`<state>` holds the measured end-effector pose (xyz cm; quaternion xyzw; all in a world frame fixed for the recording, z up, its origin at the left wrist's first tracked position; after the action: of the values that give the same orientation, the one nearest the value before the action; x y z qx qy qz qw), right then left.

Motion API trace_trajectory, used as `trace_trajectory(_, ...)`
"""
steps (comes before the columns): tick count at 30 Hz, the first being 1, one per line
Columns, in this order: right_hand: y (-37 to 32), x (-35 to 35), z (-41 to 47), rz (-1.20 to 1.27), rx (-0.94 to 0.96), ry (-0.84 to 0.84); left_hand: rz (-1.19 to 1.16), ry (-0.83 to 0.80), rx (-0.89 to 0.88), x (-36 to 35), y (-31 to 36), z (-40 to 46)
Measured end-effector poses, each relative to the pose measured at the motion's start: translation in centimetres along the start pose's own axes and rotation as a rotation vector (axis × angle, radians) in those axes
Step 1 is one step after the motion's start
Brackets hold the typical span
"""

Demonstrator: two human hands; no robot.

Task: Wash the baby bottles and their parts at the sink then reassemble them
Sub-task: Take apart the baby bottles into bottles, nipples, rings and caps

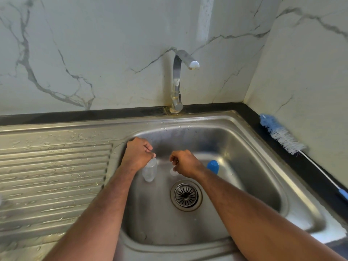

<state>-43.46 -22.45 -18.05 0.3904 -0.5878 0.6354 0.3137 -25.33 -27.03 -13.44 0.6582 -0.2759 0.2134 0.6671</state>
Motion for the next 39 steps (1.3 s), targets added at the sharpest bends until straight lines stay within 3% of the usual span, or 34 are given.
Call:
trace_trajectory(10, 0.3, -1.0, 0.9, -0.042, -0.001, -0.006, 0.016, -0.050, -0.008, -0.8, 0.2, 0.1)
trace_trajectory(19, -2.0, 3.4, 0.2, 0.001, 0.054, 0.173, -0.068, 0.047, -0.119, 0.5, 2.8, -1.2)
trace_trajectory(28, -9.2, 7.1, -2.2, 0.076, 0.166, 0.296, -0.149, 0.197, -0.174, 7.8, 2.3, -6.6)
trace_trajectory(39, -24.3, 4.3, -3.6, 0.112, 0.391, 0.208, -0.039, 0.366, -0.159, 19.3, -4.6, -16.0)
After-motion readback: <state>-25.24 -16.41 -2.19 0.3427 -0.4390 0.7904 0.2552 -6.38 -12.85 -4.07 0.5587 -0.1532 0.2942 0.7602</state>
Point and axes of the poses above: each hand's wrist, its own z-axis towards the middle knuckle, its own x-axis out of the back of the hand, y = z × x, the point moved 8 cm from there along z, towards the middle knuckle, and after that the axes turned 7 degrees about x, right-handed, at the moved point
